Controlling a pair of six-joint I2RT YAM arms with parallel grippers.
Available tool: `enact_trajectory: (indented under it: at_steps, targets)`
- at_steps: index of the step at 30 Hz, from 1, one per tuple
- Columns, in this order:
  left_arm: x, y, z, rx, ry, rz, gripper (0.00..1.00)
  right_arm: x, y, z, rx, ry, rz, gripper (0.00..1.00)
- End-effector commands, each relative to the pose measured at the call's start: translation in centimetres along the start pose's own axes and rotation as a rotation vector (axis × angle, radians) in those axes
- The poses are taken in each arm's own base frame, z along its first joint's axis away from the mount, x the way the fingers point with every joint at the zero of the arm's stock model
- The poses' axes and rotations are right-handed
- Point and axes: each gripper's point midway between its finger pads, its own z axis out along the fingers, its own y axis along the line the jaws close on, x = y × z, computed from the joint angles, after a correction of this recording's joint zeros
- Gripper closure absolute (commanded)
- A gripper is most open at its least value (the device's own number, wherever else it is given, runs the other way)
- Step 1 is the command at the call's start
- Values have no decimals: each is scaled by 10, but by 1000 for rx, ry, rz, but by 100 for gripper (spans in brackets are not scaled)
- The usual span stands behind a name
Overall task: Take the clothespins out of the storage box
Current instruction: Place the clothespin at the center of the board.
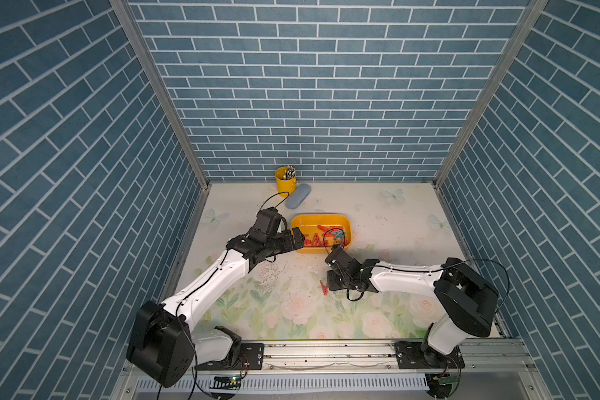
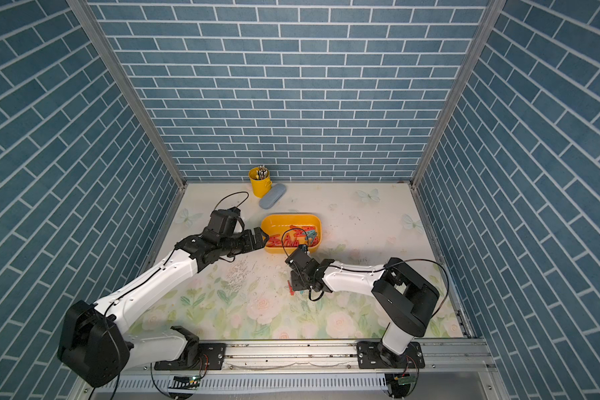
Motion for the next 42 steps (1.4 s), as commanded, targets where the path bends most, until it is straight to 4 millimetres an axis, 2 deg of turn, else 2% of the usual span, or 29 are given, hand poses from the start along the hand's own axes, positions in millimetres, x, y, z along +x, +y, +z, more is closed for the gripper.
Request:
enact_trajectory:
  at_steps: [1, 4, 6, 12, 19, 25, 33, 42]
  targets:
    - [3, 1, 5, -13, 16, 8, 1, -10, 2, -15, 3, -45, 6, 73]
    - [1, -4, 10, -8, 21, 17, 1, -24, 5, -32, -6, -96, -7, 68]
    - [-1, -8, 14, -9, 23, 22, 0, -36, 9, -46, -21, -144, -21, 62]
    - [-6, -20, 31, -20, 39, 44, 0, -68, 7, -75, -22, -248, -45, 30]
    - [-13, -33, 60, -67, 67, 62, 1, -103, -14, -98, 10, -346, -15, 0]
    - [-22, -31, 95, -147, 102, 65, 0, -124, -37, -104, 27, -390, 20, 1]
    - [-25, -29, 136, -246, 155, 78, 1, -138, -73, -105, 79, -417, 68, 1]
    - [-24, -32, 179, -350, 207, 113, 0, -145, -88, -101, 74, -415, 88, 1]
